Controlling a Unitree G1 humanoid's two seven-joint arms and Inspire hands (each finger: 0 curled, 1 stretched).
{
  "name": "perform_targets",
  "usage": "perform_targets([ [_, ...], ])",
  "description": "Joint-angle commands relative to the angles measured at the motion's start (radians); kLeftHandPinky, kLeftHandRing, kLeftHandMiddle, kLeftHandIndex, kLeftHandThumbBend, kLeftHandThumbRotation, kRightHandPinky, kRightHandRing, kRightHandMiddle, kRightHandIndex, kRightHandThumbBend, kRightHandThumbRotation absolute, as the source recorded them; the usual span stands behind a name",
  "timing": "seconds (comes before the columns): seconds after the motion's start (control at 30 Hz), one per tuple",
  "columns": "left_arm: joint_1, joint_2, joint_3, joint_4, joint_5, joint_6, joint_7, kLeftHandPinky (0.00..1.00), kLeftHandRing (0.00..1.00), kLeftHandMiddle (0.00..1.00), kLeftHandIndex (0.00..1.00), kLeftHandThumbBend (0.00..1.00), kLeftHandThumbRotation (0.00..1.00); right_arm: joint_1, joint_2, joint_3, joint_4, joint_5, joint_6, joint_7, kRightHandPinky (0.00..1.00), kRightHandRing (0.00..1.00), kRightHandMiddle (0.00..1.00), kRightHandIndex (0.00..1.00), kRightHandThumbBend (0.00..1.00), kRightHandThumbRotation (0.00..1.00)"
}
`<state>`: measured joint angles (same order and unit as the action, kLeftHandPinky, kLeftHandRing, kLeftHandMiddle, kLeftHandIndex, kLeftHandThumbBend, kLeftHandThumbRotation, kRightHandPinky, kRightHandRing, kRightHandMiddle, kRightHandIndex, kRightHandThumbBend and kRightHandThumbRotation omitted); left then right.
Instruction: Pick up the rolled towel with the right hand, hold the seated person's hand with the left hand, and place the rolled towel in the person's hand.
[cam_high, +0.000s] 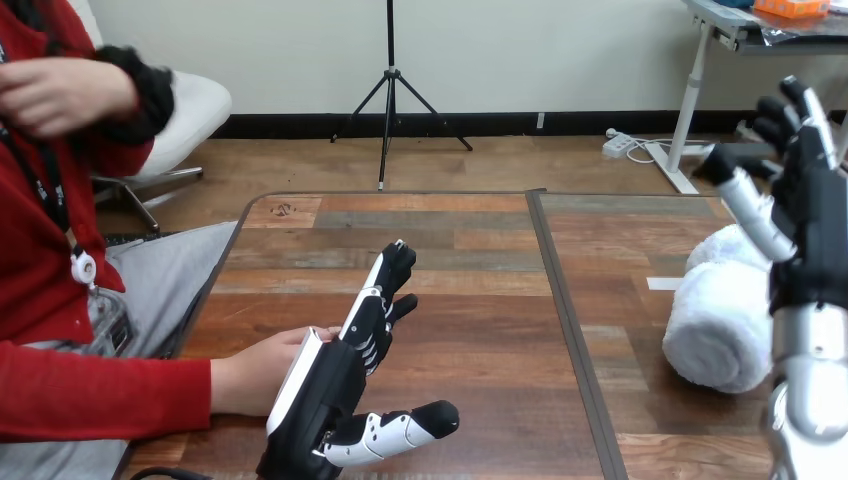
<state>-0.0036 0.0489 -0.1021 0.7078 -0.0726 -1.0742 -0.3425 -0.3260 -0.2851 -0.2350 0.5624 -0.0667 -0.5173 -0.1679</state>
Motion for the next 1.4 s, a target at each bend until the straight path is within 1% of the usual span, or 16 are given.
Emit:
perform_targets([
  [0.0, -0.049, -0.01, 0.004, -0.02, -0.014, -0.007, -0.001, 0.94, 1.0, 1.0, 1.0, 1.0, 0.56, -0.124, -0.06, -0.005, -0.068, -0.048, 0.092, -0.042, 0.74, 0.89, 0.9, 0.96, 1.0, 0.66],
  [0.03, -0.049, -0.01, 0.005, -0.019, -0.013, -0.008, -0.001, 0.94, 1.0, 1.0, 1.0, 1.0, 0.56, -0.127, -0.063, -0.004, -0.072, -0.057, 0.108, -0.048, 0.73, 0.89, 0.9, 0.96, 1.0, 0.66],
  [0.1, -0.049, -0.01, 0.005, -0.019, -0.01, -0.011, 0.001, 0.94, 1.0, 1.0, 1.0, 1.0, 0.57, -0.142, -0.075, -0.004, -0.083, -0.068, 0.175, -0.051, 0.73, 0.89, 0.9, 0.96, 1.0, 0.66],
  [0.23, -0.048, -0.01, 0.006, -0.018, -0.01, -0.013, 0.001, 0.94, 1.0, 1.0, 1.0, 1.0, 0.57, -0.166, -0.087, -0.007, -0.096, -0.063, 0.271, -0.044, 0.73, 0.89, 0.9, 0.97, 1.0, 0.65],
  [0.4, -0.048, -0.01, 0.008, -0.014, -0.007, -0.018, 0.003, 0.94, 1.0, 1.0, 1.0, 1.0, 0.57, -0.205, -0.122, 0.01, -0.094, -0.101, 0.402, -0.044, 0.75, 0.9, 0.92, 0.99, 1.0, 0.67],
  [0.57, -0.049, -0.012, 0.01, -0.01, -0.007, -0.024, 0.003, 0.94, 1.0, 1.0, 1.0, 1.0, 0.57, -0.246, -0.15, 0.025, -0.063, -0.127, 0.48, -0.033, 0.75, 0.89, 0.93, 1.0, 1.0, 0.67],
  [0.63, -0.051, -0.012, 0.009, -0.007, -0.013, -0.027, -0.001, 0.94, 1.0, 1.0, 1.0, 1.0, 0.57, -0.26, -0.159, 0.032, -0.048, -0.136, 0.496, -0.032, 0.68, 0.84, 0.92, 1.0, 1.0, 0.67],
  [0.67, -0.05, -0.012, 0.01, -0.006, -0.01, -0.028, 0.001, 0.94, 1.0, 1.0, 1.0, 1.0, 0.57, -0.273, -0.167, 0.038, -0.036, -0.142, 0.52, -0.025, 0.68, 0.84, 0.92, 1.0, 1.0, 0.67],
  [0.7, -0.05, -0.012, 0.011, -0.006, -0.007, -0.028, 0.004, 0.93, 1.0, 1.0, 1.0, 1.0, 0.57, -0.281, -0.171, 0.041, -0.03, -0.145, 0.537, -0.019, 0.63, 0.82, 0.92, 1.0, 1.0, 0.68],
  [0.87, -0.051, -0.01, 0.01, -0.003, -0.011, -0.031, -0.002, 0.93, 1.0, 1.0, 1.0, 1.0, 0.57, -0.332, -0.19, 0.053, 0.024, -0.148, 0.6, 0.01, 0.56, 0.79, 0.92, 1.0, 1.0, 0.66],
  [0.9, -0.051, -0.009, 0.01, -0.003, -0.012, -0.03, -0.003, 0.93, 1.0, 1.0, 1.0, 1.0, 0.57, -0.342, -0.195, 0.06, 0.037, -0.156, 0.613, 0.01, 0.52, 0.74, 0.87, 1.0, 1.0, 0.66],
  [1.0, -0.054, -0.01, 0.009, 0.0, -0.021, -0.03, -0.009, 0.93, 1.0, 1.0, 1.0, 1.0, 0.57, -0.377, -0.206, 0.07, 0.086, -0.161, 0.639, 0.022, 0.32, 0.5, 0.63, 1.0, 1.0, 0.64],
  [1.13, -0.053, -0.008, 0.01, 0.0, -0.02, -0.028, -0.012, 0.93, 1.0, 1.0, 1.0, 1.0, 0.57, -0.425, -0.221, 0.085, 0.161, -0.165, 0.661, 0.045, 0.2, 0.32, 0.45, 1.0, 1.0, 0.63],
  [1.23, -0.054, -0.008, 0.011, 0.001, -0.019, -0.03, -0.012, 0.93, 1.0, 1.0, 1.0, 1.0, 0.57, -0.48, -0.236, 0.11, 0.264, -0.184, 0.672, 0.058, 0.16, 0.26, 0.39, 1.0, 1.0, 0.64],
  [1.33, -0.054, -0.007, 0.012, 0.0, -0.018, -0.027, -0.012, 0.93, 1.0, 1.0, 1.0, 1.0, 0.57, -0.524, -0.246, 0.127, 0.35, -0.195, 0.674, 0.074, 0.18, 0.28, 0.42, 1.0, 1.0, 0.67],
  [1.37, -0.054, -0.007, 0.012, -0.002, -0.017, -0.026, -0.011, 0.93, 1.0, 1.0, 1.0, 1.0, 0.57, -0.538, -0.249, 0.131, 0.374, -0.198, 0.679, 0.081, 0.2, 0.32, 0.48, 1.0, 1.0, 0.68],
])
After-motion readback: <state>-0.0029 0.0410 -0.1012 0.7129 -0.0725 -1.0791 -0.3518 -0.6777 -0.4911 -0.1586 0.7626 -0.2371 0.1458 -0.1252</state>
